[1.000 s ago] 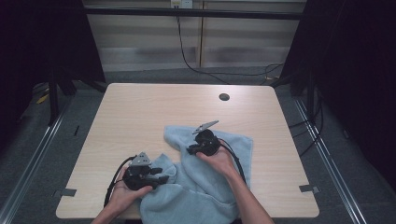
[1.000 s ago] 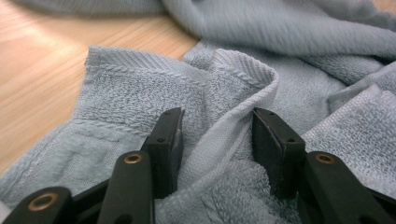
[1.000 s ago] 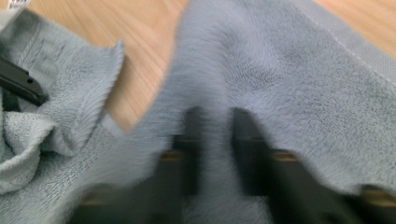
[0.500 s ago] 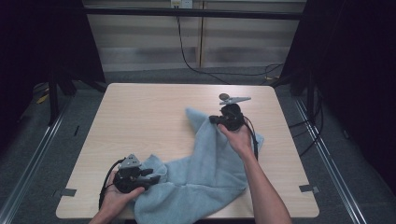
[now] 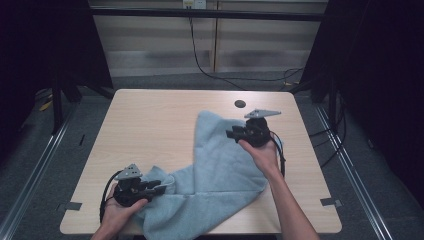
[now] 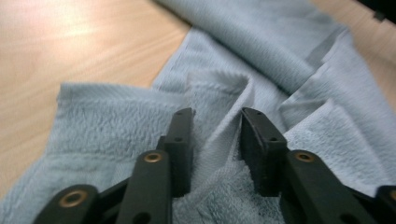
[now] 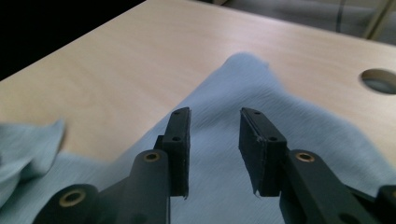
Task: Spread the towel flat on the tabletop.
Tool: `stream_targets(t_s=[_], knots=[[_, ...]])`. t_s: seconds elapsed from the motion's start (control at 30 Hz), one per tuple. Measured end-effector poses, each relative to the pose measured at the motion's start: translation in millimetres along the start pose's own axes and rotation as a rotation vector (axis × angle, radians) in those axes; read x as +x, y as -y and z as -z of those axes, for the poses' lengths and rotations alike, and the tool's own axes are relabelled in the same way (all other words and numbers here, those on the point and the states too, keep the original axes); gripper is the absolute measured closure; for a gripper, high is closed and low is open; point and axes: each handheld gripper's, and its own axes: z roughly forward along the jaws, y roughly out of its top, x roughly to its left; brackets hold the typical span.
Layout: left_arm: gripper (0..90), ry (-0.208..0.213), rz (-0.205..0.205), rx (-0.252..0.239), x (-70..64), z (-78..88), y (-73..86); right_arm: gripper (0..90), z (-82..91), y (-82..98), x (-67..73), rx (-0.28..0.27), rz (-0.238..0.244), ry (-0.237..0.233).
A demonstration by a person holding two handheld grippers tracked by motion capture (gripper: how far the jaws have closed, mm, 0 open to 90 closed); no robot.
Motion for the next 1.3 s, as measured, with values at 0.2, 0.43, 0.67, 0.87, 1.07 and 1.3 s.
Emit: stream_targets(t_s=[0.2,0.43,0.67,0.87,1.07,1.3], knots=[[78.1,0.017,-0.012,-0.041,1.8,5.7,-6.6,61.6,22.8,47.1,36.8,0.025,0.025,-0.120],[82.1,0.018,0.000,-0.045,9.4,5.1,-6.9,48.2,31.8,96.8,81.5,0.113,0.047,-0.219],[80.2,0.007,-0.001,-0.017,12.6,-2.7,-7.0,43.6,29.0,117.1,91.0,0.147,0.046,-0.262],[67.4,-0.028,0.017,-0.028,12.3,-3.5,-7.2,75.7,15.6,127.8,97.0,0.242,0.134,-0.136],[62.9,-0.028,0.040,-0.077,15.9,5.0,-8.1,89.2,13.8,126.1,72.5,0.224,0.089,-0.128],[60.4,-0.029,0.053,-0.094,19.4,8.8,-9.6,90.0,10.8,114.7,25.7,0.212,0.042,-0.014]])
